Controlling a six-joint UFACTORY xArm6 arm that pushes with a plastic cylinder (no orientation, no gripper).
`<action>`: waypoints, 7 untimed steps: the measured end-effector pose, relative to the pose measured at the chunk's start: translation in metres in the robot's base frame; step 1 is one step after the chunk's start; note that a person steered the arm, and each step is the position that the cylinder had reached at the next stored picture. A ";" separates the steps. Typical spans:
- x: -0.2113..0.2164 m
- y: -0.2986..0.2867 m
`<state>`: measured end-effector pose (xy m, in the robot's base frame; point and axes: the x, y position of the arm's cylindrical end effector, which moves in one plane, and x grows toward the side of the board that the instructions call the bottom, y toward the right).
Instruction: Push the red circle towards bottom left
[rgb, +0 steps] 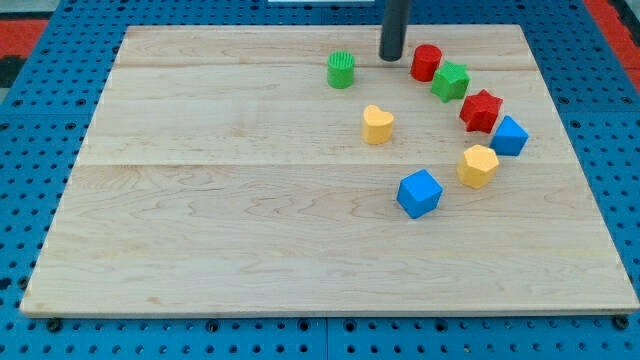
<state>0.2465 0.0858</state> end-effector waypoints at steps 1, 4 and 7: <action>-0.019 0.063; 0.013 0.054; 0.009 0.033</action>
<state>0.2552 0.1190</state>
